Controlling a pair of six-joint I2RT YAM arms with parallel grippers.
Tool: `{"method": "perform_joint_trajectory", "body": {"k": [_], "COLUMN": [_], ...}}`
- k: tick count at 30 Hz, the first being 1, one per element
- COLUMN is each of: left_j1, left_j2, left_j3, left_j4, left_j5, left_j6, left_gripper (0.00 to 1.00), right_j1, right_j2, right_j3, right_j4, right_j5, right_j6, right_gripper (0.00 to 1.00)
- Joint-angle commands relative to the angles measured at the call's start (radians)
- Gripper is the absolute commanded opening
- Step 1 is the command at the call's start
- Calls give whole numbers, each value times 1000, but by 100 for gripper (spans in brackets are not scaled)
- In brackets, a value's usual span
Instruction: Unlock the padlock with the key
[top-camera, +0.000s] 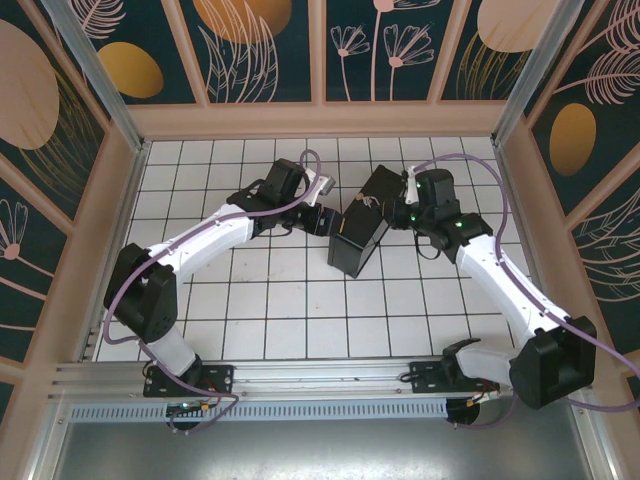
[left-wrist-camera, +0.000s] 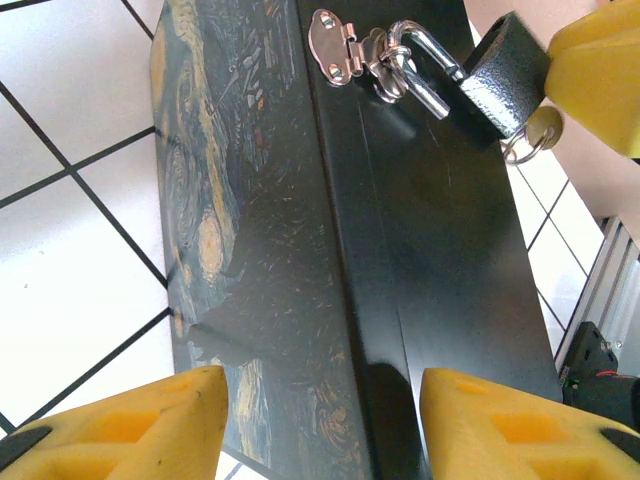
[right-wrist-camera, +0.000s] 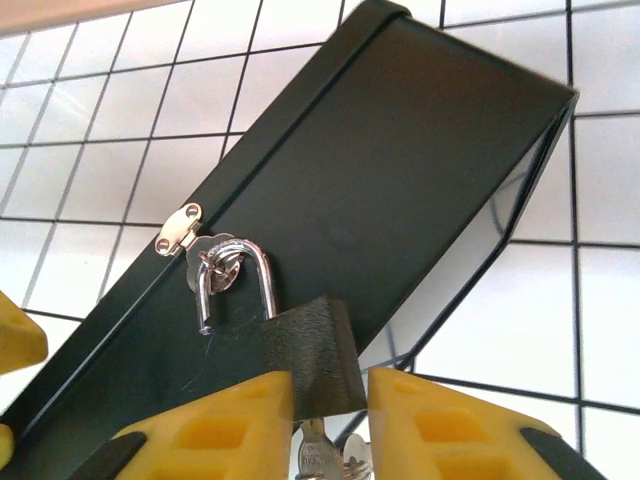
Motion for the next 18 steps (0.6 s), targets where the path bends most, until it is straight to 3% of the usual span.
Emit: {"method": "perform_joint_trajectory", "body": {"k": [1, 7, 12, 18], "left_j1": [6, 6, 6, 5], "left_j2": [-5, -7, -8, 0], "left_j3": [0, 6, 13, 33], "left_j4": [-14, -14, -20, -31], "left_j5": [5, 11, 8, 13], "left_j6": [23, 23, 25, 27], "left_gripper": [54, 54, 55, 54], "right_j1": [-19, -52, -47, -17], "right_j2": [-30, -78, -90, -49], "right_j3": [-35, -94, -78, -28], "right_j4": [78, 160, 109, 46], "right_j5": [-121, -206, -125, -34], "right_j6": [46, 74, 40, -24], "right_gripper": [29, 34, 44, 47]}}
